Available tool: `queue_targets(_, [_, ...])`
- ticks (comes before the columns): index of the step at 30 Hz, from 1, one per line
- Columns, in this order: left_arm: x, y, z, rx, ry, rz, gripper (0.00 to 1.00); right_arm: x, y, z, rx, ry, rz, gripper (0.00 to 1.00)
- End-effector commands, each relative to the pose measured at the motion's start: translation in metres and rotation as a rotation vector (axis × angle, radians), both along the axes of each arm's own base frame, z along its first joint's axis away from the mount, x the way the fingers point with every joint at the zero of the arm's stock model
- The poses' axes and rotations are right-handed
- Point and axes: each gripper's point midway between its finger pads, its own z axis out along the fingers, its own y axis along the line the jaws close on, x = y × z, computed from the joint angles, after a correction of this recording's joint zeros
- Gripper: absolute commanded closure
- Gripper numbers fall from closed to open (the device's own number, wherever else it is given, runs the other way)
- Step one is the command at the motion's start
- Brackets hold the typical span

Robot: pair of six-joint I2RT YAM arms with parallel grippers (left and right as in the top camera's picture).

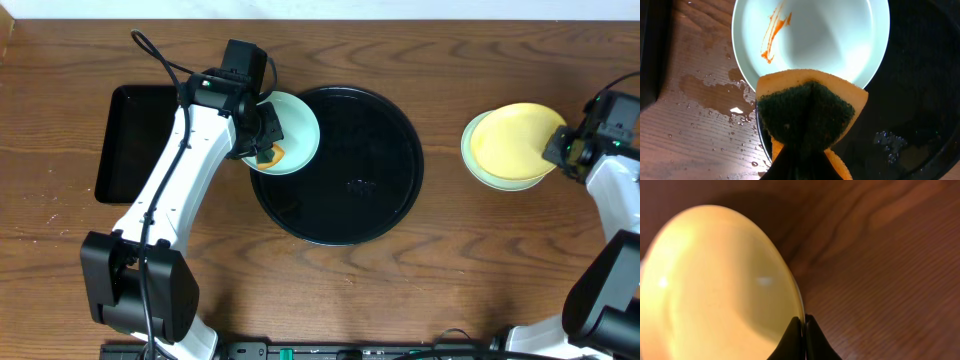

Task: Clean dirty plates on tray and stack at the side
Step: 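Carry the yellow plate right and set it on the light-blue plate, then reach the right gripper back and grip the remaining light-blue plate rim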

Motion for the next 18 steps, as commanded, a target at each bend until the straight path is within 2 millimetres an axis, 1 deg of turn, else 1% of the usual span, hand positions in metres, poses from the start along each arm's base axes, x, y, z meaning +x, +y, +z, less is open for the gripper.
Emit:
queue_targets(1, [0.002,0.002,0.001,0.010,-0.004,-0.005,0.92,-0.002,0.009,-0.019,0.054,0.022,0.018,0.80])
queue_targets(2, [0.002,0.002,0.001,0.010,-0.004,-0.005,0.92,-0.001,0.012,-0.021,0.069,0.024,0.029,0.69])
queue_targets(3, [0.002,0.002,0.001,0.010,-0.004,-0.006,0.92,0.000,0.017,-0.022,0.084,0.020,0.042,0.57])
queue_targets(4, [0.002,0.002,0.001,0.010,-0.005,-0.007,0.93,0.002,0.021,-0.021,0.096,0.014,0.055,0.46])
queue_targets(6, [0.002,0.002,0.002,0.017,-0.009,-0.033,0.92,0.009,0.031,-0.014,0.123,-0.006,0.099,0.39])
queue_targets(8, [0.002,0.002,0.006,0.024,-0.018,-0.064,0.92,0.018,0.049,0.000,0.171,-0.022,0.165,0.36])
queue_targets(10, [0.001,0.003,0.012,0.026,-0.028,-0.075,0.92,0.028,0.068,0.017,0.214,-0.034,0.220,0.36])
queue_targets(12, [0.002,0.007,0.022,0.023,-0.050,-0.064,0.92,0.039,0.094,0.037,0.247,-0.050,0.291,0.38])
queue_targets(15, [0.003,0.017,0.038,0.017,-0.091,-0.038,0.92,0.053,0.141,0.060,0.276,-0.082,0.411,0.39])
queue_targets(17, [0.004,0.027,0.045,0.022,-0.112,-0.013,0.92,0.060,0.175,0.069,0.290,-0.101,0.467,0.39])
queue_targets(18, [0.003,0.032,0.047,0.025,-0.115,-0.001,0.92,0.063,0.195,0.071,0.298,-0.114,0.498,0.39])
